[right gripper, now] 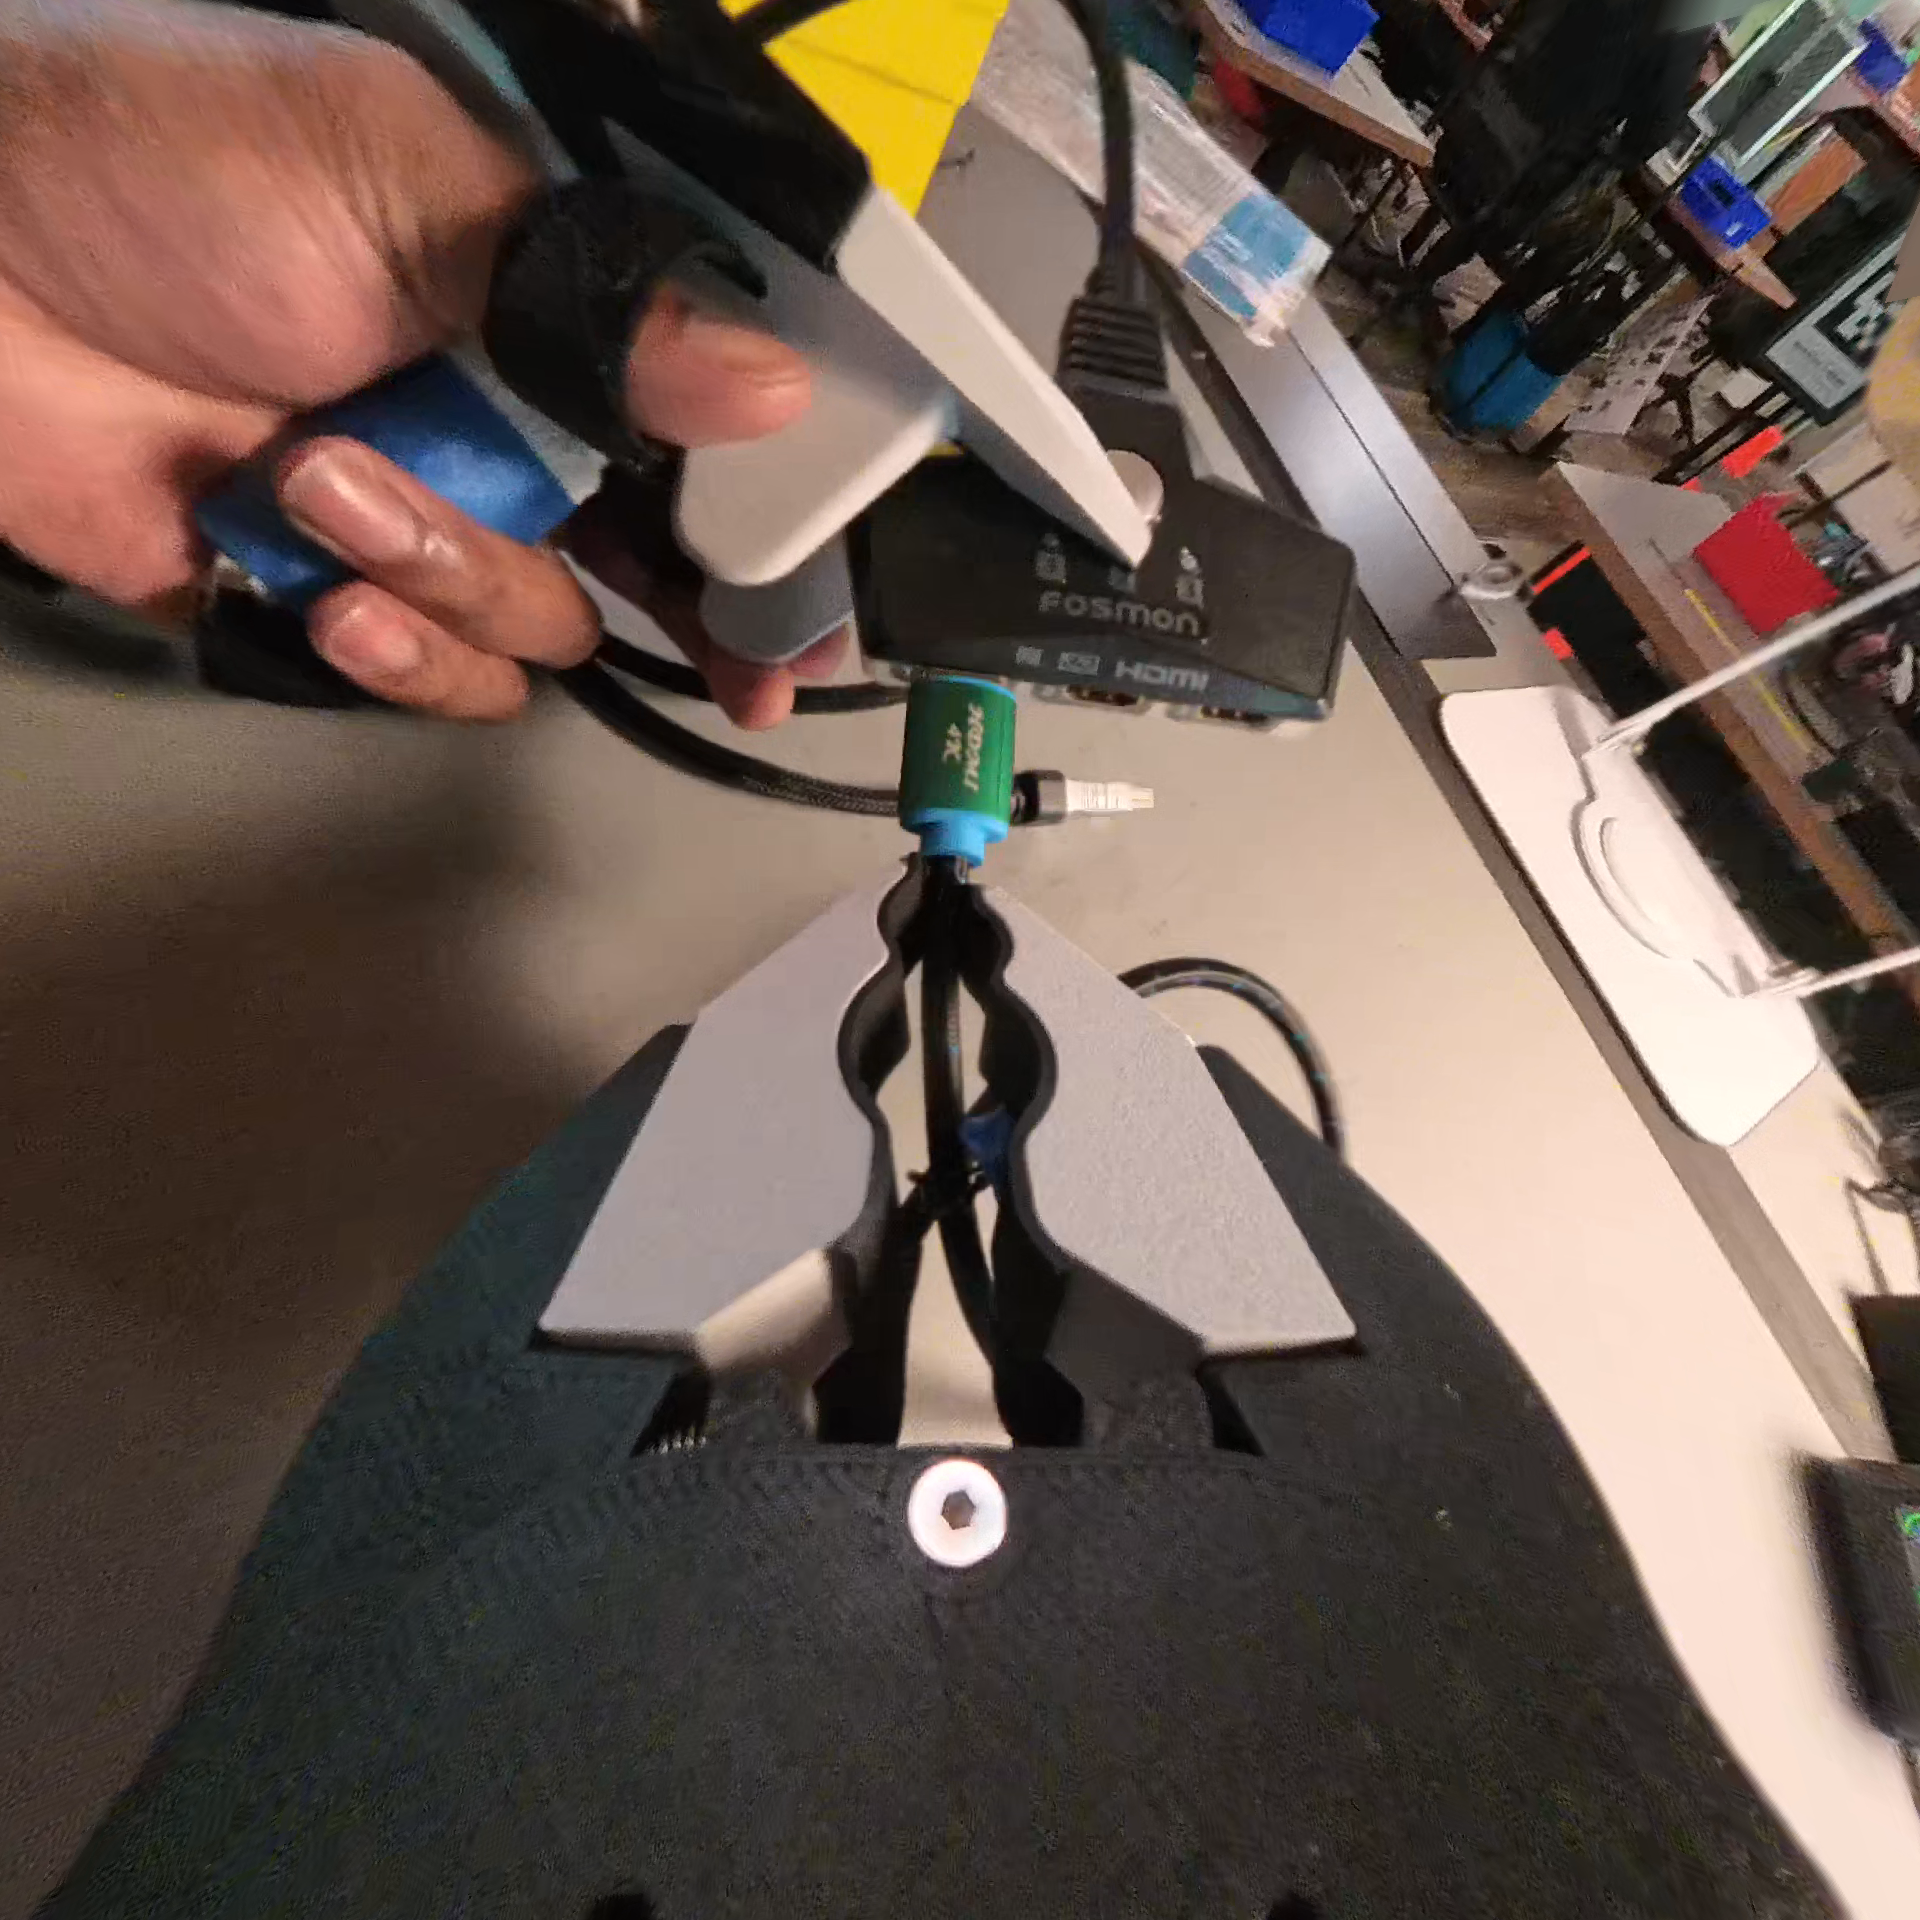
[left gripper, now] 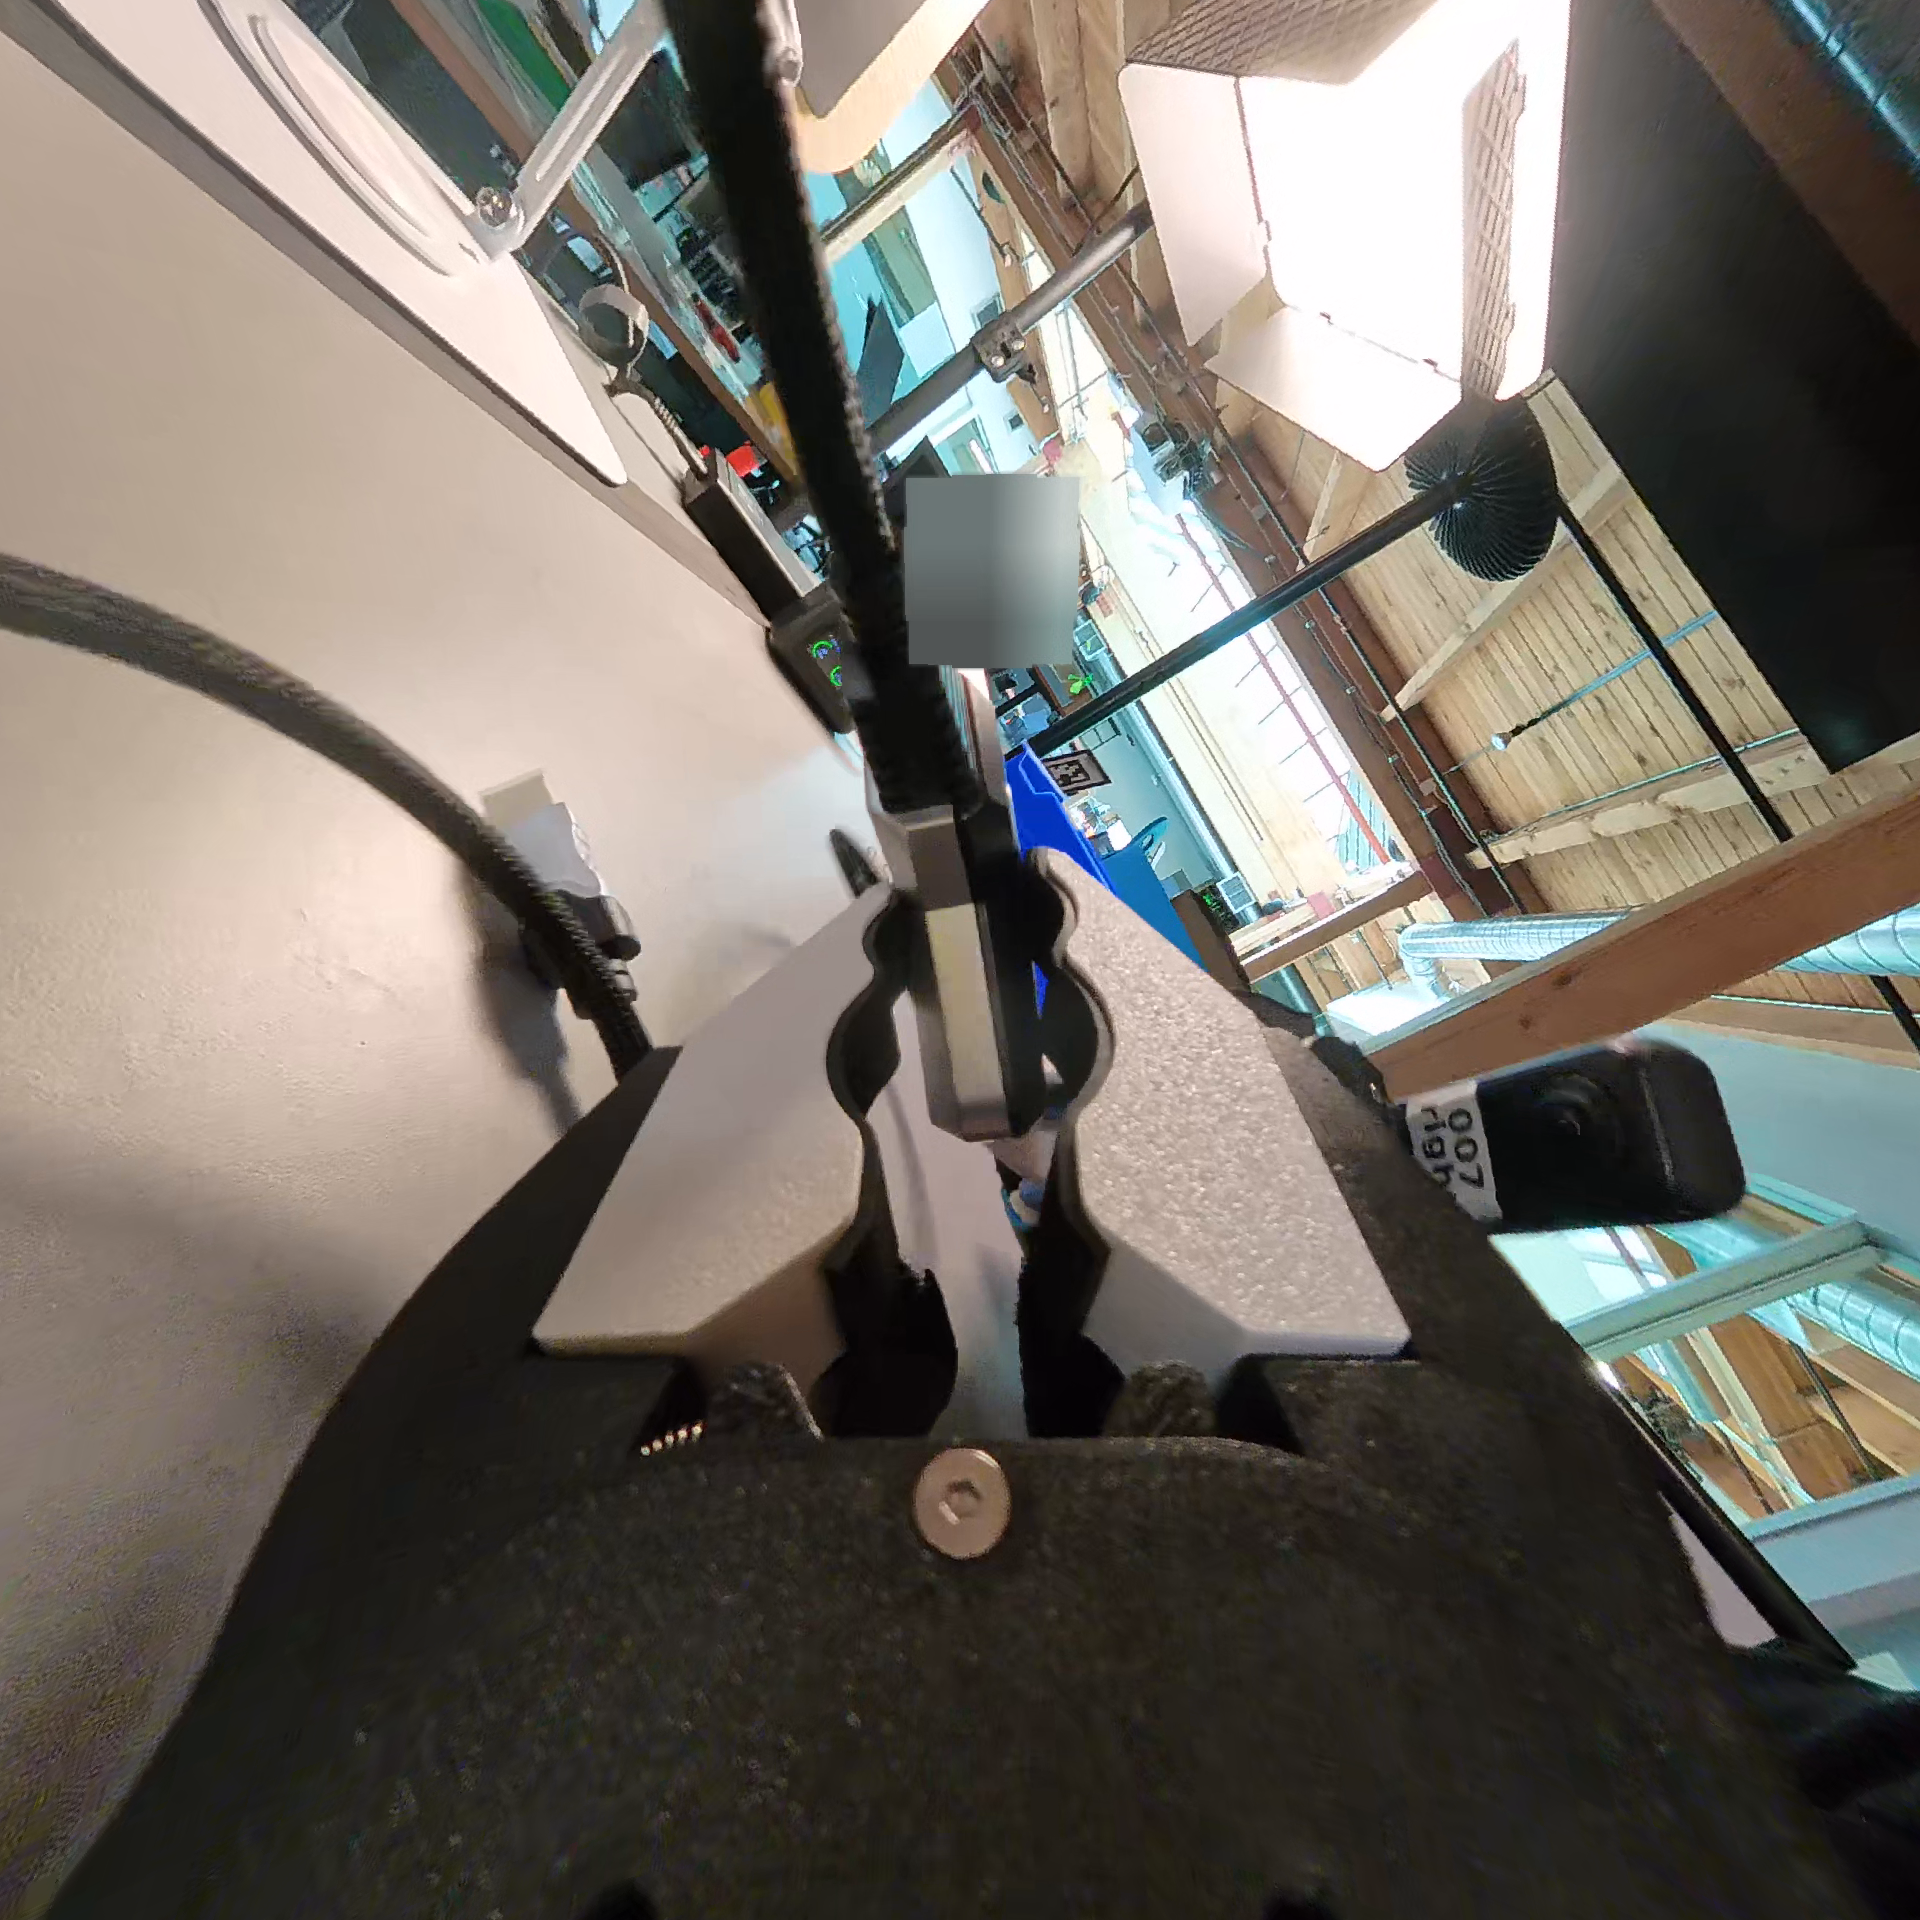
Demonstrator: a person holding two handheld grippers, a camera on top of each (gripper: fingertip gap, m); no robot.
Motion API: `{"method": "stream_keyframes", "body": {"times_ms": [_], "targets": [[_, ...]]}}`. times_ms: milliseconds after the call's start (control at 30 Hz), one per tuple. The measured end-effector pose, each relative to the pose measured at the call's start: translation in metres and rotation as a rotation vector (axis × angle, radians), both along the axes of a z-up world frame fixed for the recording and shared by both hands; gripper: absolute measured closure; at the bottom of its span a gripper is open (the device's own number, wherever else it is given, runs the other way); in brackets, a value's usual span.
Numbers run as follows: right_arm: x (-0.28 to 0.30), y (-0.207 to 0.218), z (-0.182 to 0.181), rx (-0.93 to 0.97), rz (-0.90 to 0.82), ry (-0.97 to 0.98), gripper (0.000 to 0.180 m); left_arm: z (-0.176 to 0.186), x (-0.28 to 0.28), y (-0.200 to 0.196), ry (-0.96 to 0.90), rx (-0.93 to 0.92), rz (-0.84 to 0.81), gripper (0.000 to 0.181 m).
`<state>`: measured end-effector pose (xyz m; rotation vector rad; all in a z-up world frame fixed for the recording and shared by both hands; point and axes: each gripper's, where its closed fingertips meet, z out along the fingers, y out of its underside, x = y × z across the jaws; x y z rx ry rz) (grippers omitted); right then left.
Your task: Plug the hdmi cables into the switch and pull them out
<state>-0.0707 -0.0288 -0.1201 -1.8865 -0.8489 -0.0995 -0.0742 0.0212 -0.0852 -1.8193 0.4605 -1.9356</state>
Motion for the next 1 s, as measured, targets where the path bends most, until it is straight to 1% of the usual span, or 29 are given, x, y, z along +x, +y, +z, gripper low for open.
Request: {"method": "stream_keyframes", "body": {"times_ms": [33, 133, 233, 300, 433, 500, 567, 633, 700, 833, 900, 933, 1000], "targets": [[-0.002, -0.002, -0.002, 0.010, 0.001, -0.021, 0.172, -0.002, 0.000, 0.000, 0.010, -0.002, -0.006, 0.159], [0.001, -0.006, 0.005, 0.012, 0.009, 0.029, 0.172, 0.000, 0.000, -0.005, -0.001, 0.009, -0.029, 0.158], [0.007, -0.003, 0.002, 0.025, 0.011, -0.032, 0.172, 0.001, 0.002, -0.008, -0.005, 0.004, -0.052, 0.159], [0.010, -0.001, 0.003, 0.028, 0.004, -0.010, 0.172, 0.003, 0.000, -0.009, -0.023, -0.002, -0.072, 0.159], [-0.009, -0.010, 0.004, 0.039, 0.088, -0.013, 0.171, 0.002, -0.002, -0.007, -0.022, -0.005, -0.070, 0.158], [0.004, -0.002, 0.007, 0.051, 0.038, -0.027, 0.172, 0.005, -0.002, -0.006, -0.026, 0.019, -0.048, 0.159], [0.000, -0.001, 0.007, 0.043, 0.043, 0.008, 0.172, 0.012, -0.003, -0.006, -0.068, 0.013, -0.046, 0.159], [-0.006, -0.003, 0.005, 0.062, 0.048, -0.030, 0.172, 0.012, -0.007, -0.007, -0.070, -0.015, -0.060, 0.159], [-0.009, -0.002, 0.005, 0.069, 0.043, -0.005, 0.172, 0.009, -0.008, -0.006, -0.057, -0.035, -0.058, 0.159], [-0.018, 0.001, 0.007, 0.092, 0.039, -0.007, 0.172, 0.005, -0.005, -0.007, -0.022, -0.035, -0.043, 0.149], [-0.023, 0.000, 0.007, 0.093, 0.049, -0.003, 0.172, 0.003, -0.003, -0.007, -0.015, -0.034, -0.026, 0.150], [-0.024, 0.000, 0.007, 0.096, 0.047, -0.004, 0.172, 0.002, -0.004, -0.004, -0.017, -0.037, -0.005, 0.157], [-0.025, 0.001, 0.006, 0.102, 0.047, -0.020, 0.172, 0.002, -0.005, -0.002, -0.032, -0.041, 0.010, 0.158]]}}
